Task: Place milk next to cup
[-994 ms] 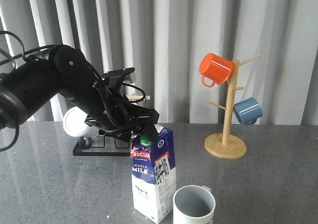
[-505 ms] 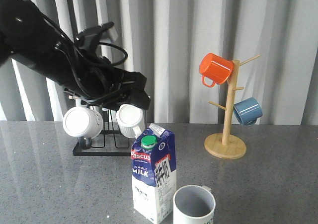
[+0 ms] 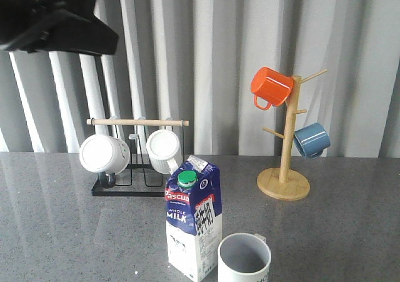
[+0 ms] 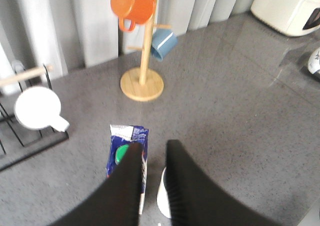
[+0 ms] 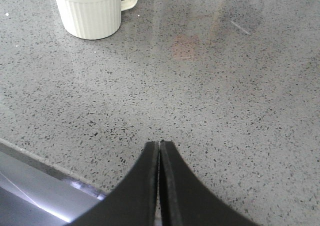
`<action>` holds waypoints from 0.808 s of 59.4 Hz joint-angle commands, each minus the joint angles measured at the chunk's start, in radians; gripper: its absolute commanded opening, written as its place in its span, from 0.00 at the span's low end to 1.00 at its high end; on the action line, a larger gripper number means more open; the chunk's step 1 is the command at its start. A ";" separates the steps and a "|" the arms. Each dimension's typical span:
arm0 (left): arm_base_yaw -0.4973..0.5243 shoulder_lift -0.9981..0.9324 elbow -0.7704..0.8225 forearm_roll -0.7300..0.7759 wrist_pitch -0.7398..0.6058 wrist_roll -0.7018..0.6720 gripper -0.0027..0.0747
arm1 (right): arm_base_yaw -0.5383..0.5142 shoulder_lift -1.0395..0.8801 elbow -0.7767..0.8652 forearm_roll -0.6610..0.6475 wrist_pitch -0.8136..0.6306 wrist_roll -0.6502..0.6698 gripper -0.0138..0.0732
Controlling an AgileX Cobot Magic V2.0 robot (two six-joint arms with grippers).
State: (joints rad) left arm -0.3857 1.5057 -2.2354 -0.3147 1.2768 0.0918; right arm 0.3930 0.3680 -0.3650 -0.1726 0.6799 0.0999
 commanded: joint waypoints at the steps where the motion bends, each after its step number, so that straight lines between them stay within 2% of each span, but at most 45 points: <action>1: -0.005 -0.102 0.032 -0.010 -0.028 0.045 0.02 | 0.000 0.008 -0.028 -0.010 -0.058 -0.008 0.15; 8: -0.005 -0.204 0.185 0.011 -0.028 0.063 0.02 | 0.000 0.008 -0.028 -0.010 -0.058 -0.008 0.15; 14: -0.005 -0.310 0.384 0.017 -0.056 0.071 0.02 | 0.000 0.008 -0.028 -0.010 -0.058 -0.008 0.15; 23: -0.005 -0.518 0.705 0.014 -0.256 0.050 0.02 | 0.000 0.008 -0.028 -0.010 -0.058 -0.008 0.15; 30: -0.005 -0.703 0.960 0.014 -0.455 -0.031 0.02 | 0.000 0.008 -0.028 -0.010 -0.058 -0.008 0.15; 34: -0.005 -0.793 1.097 0.013 -0.524 -0.078 0.02 | 0.000 0.008 -0.028 -0.010 -0.058 -0.008 0.15; 48: -0.005 -1.054 1.405 0.022 -0.526 -0.086 0.02 | 0.000 0.008 -0.028 -0.010 -0.058 -0.008 0.15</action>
State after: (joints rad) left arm -0.3857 0.5196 -0.8858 -0.2830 0.8296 0.0122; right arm 0.3930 0.3680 -0.3650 -0.1726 0.6847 0.0999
